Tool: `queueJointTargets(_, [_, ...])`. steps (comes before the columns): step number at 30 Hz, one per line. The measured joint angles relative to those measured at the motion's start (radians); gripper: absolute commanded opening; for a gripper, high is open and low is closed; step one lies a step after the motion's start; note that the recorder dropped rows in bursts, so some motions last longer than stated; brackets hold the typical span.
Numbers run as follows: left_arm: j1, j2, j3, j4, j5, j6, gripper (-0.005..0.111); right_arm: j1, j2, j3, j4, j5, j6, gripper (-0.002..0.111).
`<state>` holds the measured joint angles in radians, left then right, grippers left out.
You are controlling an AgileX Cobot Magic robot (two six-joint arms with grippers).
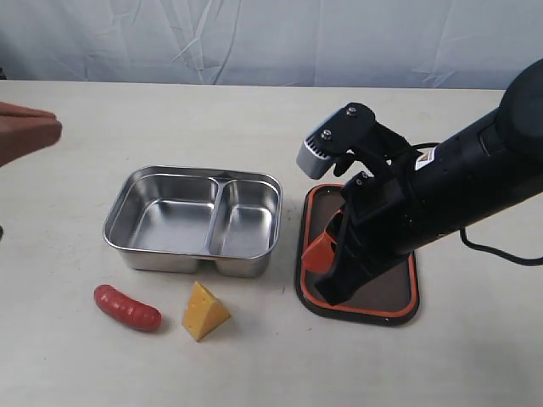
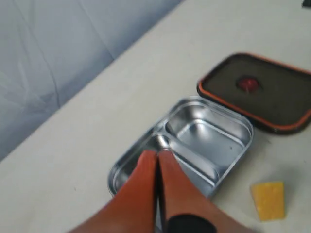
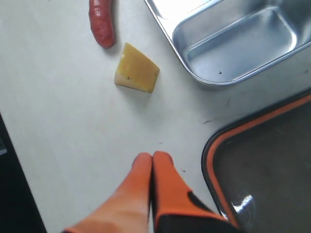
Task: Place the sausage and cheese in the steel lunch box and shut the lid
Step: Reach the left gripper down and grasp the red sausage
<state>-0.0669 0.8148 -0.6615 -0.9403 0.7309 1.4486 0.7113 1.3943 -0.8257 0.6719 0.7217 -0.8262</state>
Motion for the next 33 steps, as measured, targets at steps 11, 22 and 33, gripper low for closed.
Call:
queueJointTargets(11, [-0.203,0.346,-0.024,0.34,0.169,0.054,0.065,0.0,0.0,0.0,-0.009,0.0,0.0,-0.001])
queueJointTargets(22, [-0.465,0.551,-0.025,0.709,0.054,0.056,0.065,0.0,0.0,0.009,-0.012,0.007,0.0,-0.001])
queueJointTargets(33, [-0.483,0.724,-0.025,0.762,-0.06,0.056,0.065,0.0,-0.001,0.12,-0.026,-0.108,0.0,-0.001])
